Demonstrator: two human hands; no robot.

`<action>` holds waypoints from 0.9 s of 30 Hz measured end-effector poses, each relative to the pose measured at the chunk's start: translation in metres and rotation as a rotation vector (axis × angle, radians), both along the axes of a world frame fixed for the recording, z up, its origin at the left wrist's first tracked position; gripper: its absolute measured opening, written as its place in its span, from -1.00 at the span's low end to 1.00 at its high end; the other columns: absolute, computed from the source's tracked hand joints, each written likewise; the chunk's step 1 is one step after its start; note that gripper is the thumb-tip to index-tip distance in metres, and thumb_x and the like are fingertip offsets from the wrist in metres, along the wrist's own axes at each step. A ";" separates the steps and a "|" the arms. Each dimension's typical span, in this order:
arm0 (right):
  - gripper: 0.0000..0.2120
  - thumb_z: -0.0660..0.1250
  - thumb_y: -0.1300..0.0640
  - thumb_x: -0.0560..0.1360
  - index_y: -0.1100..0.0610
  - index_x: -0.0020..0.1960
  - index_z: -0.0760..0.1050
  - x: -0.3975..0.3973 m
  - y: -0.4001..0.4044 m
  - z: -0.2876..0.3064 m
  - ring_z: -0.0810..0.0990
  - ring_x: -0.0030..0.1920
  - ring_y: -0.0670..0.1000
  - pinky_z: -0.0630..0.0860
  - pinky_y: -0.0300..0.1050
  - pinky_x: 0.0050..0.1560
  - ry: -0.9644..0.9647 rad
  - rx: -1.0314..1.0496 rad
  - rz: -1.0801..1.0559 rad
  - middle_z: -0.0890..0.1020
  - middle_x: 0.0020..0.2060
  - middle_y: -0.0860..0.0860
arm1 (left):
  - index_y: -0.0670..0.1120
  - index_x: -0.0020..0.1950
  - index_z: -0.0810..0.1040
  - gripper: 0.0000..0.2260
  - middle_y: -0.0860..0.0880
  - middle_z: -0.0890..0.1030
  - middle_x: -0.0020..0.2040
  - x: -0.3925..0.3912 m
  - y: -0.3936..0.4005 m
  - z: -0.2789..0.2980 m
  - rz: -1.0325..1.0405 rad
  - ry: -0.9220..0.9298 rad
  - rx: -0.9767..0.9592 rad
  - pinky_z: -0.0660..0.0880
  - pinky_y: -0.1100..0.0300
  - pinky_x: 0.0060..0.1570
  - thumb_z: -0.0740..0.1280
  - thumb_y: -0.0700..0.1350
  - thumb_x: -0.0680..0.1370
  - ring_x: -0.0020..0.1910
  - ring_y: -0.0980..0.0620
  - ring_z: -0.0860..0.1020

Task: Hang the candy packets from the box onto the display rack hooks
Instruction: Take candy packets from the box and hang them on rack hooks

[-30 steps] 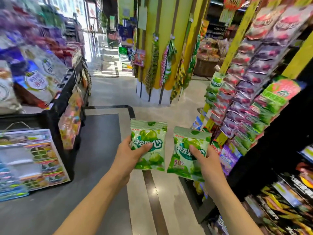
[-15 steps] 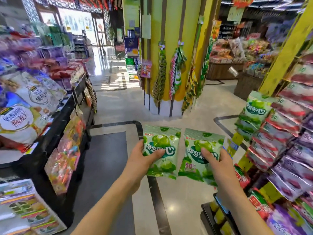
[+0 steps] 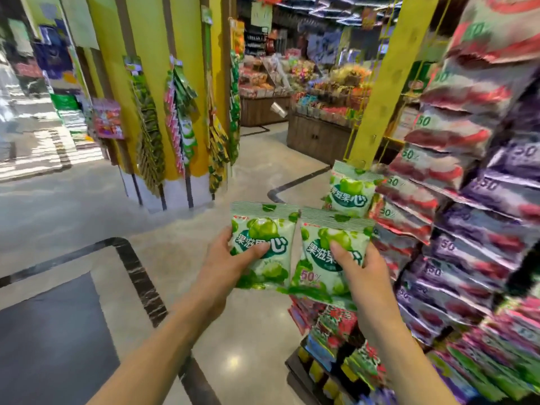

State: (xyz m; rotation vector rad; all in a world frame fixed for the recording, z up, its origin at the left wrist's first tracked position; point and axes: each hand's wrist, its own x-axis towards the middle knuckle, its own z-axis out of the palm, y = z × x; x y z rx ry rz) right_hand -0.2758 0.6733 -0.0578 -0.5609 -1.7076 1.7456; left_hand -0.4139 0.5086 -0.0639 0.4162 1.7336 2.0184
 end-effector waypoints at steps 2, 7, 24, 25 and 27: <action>-0.80 0.38 0.09 0.59 -0.13 0.17 0.50 -0.010 0.016 0.004 0.67 -0.07 -0.31 0.51 -0.49 -0.27 0.001 0.021 -0.117 0.69 -0.10 -0.38 | -0.01 0.22 0.56 -0.67 -0.03 0.76 -0.02 -0.029 0.033 0.002 -0.092 0.017 0.004 0.69 0.08 -0.22 0.52 -0.20 0.50 -0.09 -0.08 0.75; -0.70 0.38 0.05 0.58 -0.15 0.26 0.43 -0.039 0.043 0.021 0.53 0.08 -0.46 0.36 -0.56 0.02 0.023 0.106 -0.409 0.55 -0.02 -0.56 | -0.08 0.25 0.58 -0.66 -0.06 0.76 0.00 -0.101 0.118 0.010 -0.341 0.062 0.031 0.69 0.01 -0.17 0.51 -0.23 0.50 -0.08 -0.10 0.75; -0.81 0.36 0.11 0.55 -0.12 0.09 0.46 -0.051 0.042 0.080 0.58 -0.18 -0.47 0.42 -0.59 -0.24 0.036 0.237 -0.955 0.63 -0.23 -0.48 | 0.03 0.43 0.47 -0.31 0.01 0.64 0.31 -0.132 0.247 0.053 -0.852 0.189 0.205 0.57 -0.15 0.24 0.60 0.19 0.37 0.27 -0.04 0.62; -0.81 0.36 0.12 0.55 -0.11 0.11 0.48 -0.048 0.041 0.080 0.62 -0.13 -0.42 0.46 -0.56 -0.22 0.051 0.234 -0.947 0.67 -0.17 -0.43 | 0.02 0.46 0.45 -0.24 -0.01 0.61 0.34 -0.130 0.248 0.055 -0.853 0.180 0.223 0.58 -0.16 0.24 0.60 0.22 0.35 0.30 -0.06 0.61; -0.77 0.38 0.06 0.49 -0.06 0.14 0.54 -0.044 0.037 0.082 0.68 -0.03 -0.28 0.52 -0.47 -0.17 0.076 0.231 -0.955 0.72 -0.07 -0.29 | 0.00 0.48 0.42 -0.21 -0.02 0.59 0.37 -0.125 0.250 0.063 -0.848 0.170 0.238 0.58 -0.14 0.24 0.61 0.21 0.35 0.32 -0.07 0.59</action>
